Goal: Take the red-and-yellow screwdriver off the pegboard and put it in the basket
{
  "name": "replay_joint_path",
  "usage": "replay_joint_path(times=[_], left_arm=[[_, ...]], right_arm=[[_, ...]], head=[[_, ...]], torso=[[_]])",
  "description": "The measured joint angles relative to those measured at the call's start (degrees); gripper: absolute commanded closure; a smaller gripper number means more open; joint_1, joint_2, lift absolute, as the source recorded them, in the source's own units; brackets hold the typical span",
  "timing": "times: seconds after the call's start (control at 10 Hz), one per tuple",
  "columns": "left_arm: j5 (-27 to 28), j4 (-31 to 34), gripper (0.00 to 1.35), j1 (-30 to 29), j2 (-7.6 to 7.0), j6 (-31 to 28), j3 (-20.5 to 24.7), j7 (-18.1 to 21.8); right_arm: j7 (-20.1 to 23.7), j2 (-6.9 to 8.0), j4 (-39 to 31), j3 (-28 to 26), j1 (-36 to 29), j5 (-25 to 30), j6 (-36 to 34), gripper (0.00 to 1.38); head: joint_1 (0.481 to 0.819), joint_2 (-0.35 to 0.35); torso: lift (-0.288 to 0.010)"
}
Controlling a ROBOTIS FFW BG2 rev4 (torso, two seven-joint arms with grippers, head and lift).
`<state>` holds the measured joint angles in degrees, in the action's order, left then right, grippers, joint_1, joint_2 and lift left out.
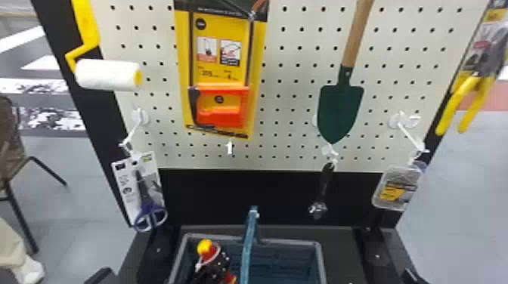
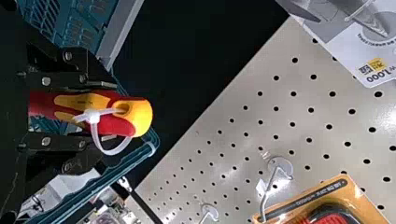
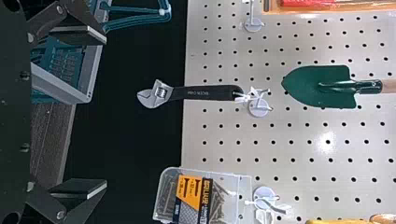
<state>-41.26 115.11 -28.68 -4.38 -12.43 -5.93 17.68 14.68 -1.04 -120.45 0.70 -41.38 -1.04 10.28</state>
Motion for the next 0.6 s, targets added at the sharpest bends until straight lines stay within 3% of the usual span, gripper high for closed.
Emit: replay_joint_path(times=[0.1, 0.3, 0.6], left_arm=[[-0.09, -0.10, 0.07, 0.00, -0.01, -0.08, 0.01, 0.13], [0.10, -0.15, 0.16, 0.19, -0.01, 0.06, 0.00, 0.42], [0.23, -0.15, 0.17, 0.23, -0.01, 0.46, -0.05, 0.60]], right_arm=[[0.00, -0.01, 0.00, 0.00, 0.00, -0.01, 0.00, 0.21], [0.00, -0.02, 0.00, 0.00, 0.00, -0.01, 0.00, 0.21], [0.00, -0.02, 0.00, 0.00, 0.00, -0.01, -0.01, 0.21]], head=[[0.549, 0.000], [0.549, 0.000], [0.549, 0.000]], torso=[[-0.100], [-0.100], [-0.100]])
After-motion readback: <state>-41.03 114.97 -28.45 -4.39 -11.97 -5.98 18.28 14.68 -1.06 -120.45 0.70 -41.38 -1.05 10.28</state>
